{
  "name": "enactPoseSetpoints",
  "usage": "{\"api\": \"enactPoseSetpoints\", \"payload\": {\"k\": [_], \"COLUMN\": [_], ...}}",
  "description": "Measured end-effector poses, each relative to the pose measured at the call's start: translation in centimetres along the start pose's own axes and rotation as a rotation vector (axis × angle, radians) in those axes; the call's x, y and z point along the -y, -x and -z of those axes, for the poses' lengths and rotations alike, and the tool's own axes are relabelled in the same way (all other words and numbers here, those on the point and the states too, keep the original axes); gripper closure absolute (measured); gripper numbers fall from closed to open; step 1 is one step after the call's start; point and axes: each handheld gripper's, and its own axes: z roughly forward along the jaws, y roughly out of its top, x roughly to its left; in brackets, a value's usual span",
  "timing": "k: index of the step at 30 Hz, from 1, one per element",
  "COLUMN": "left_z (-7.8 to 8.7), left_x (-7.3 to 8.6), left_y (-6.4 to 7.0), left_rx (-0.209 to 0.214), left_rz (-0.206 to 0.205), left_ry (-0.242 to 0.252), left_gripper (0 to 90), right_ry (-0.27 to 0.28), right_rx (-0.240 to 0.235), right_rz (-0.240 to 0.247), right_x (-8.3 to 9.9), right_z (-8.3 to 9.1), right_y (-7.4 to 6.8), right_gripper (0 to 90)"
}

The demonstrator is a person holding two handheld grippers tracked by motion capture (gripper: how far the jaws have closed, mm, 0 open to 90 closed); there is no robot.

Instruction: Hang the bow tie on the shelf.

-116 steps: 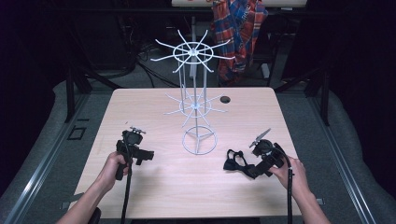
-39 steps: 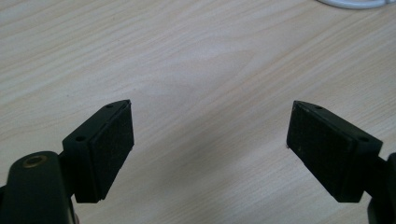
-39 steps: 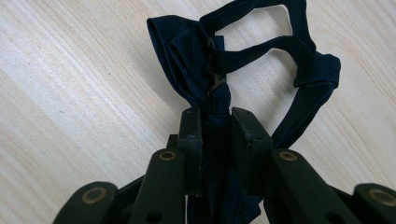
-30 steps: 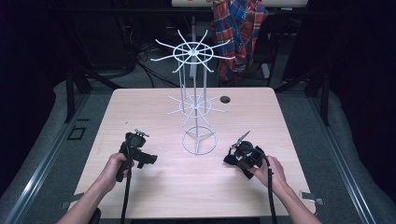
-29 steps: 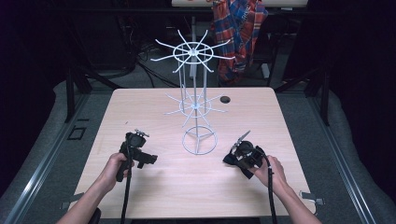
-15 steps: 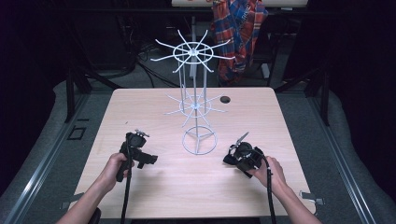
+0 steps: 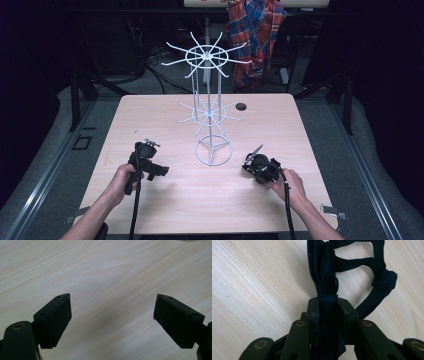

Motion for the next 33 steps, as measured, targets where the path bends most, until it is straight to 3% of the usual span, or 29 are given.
{"api": "enactPoseSetpoints", "payload": {"k": [6,25,33], "left_z": [0.0,0.1,0.1], "left_x": [0.0,0.0,0.0], "left_y": [0.0,0.0,0.0], "left_rx": [-0.001,0.0,-0.002], "left_rz": [0.002,-0.001,-0.003], "left_ry": [0.001,0.005,0.004], "left_gripper": [15.1,15.1,15.1], "right_ry": [0.029,0.143,0.222], "right_rx": [0.012,0.051,0.052], "right_rz": [-0.008,0.02,0.018], "right_x": [0.2,0.2,0.2], "right_z": [0.8,4.7,6.3], "right_y": [0.5,-0.1,-0.7], "right_gripper": [74.1,74.3,74.3]}}
